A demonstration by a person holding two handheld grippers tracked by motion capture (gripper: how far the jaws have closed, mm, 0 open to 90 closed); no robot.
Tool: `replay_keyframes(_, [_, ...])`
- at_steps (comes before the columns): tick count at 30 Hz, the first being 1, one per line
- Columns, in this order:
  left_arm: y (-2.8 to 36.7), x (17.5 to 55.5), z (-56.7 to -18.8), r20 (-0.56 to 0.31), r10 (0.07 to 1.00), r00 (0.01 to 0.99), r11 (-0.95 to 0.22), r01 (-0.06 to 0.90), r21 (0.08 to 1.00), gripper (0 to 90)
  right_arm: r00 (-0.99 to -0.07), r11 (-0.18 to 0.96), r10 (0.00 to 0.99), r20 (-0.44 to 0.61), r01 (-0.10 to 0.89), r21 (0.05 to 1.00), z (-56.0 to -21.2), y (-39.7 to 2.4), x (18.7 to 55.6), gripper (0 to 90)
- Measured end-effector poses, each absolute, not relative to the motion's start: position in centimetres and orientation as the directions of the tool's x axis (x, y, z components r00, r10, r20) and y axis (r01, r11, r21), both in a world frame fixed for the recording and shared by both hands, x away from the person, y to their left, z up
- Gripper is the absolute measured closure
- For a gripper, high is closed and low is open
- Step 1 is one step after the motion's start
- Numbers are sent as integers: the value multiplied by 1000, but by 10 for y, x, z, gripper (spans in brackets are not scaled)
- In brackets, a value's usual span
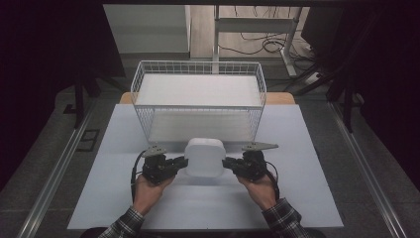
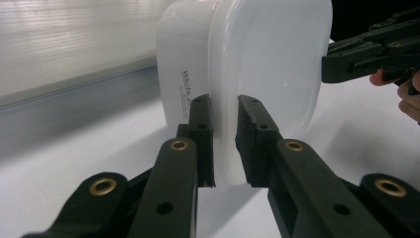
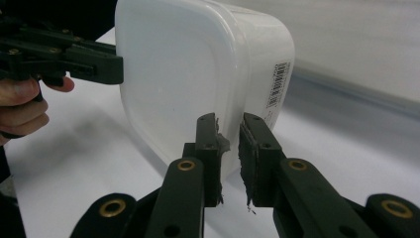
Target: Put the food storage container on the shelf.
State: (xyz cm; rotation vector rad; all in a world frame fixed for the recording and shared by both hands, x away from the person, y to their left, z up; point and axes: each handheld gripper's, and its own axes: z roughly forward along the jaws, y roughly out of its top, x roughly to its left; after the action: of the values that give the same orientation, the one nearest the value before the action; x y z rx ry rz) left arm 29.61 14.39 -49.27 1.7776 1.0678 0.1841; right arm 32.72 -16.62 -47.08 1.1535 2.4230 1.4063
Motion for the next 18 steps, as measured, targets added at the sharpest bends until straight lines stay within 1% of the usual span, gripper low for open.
replay_keyframes(10, [145,315,-488,-333,739,586,-89,575,813,782,-701,271,675,231,527,806,-463,-160,344,778])
replay_keyframes(15, [150,330,-479,-323,752,574,-80,567,820,783,-696,257,682,223,514,819,-456,-153,364,774])
replay_keyframes(17, [152,336,-477,-316,759,570,-80,563,823,783,-695,258,684,221,514,818,-455,-152,367,772])
replay_keyframes(18, [153,342,-476,-315,764,563,-79,566,821,783,-693,262,689,211,510,819,-454,-147,375,770])
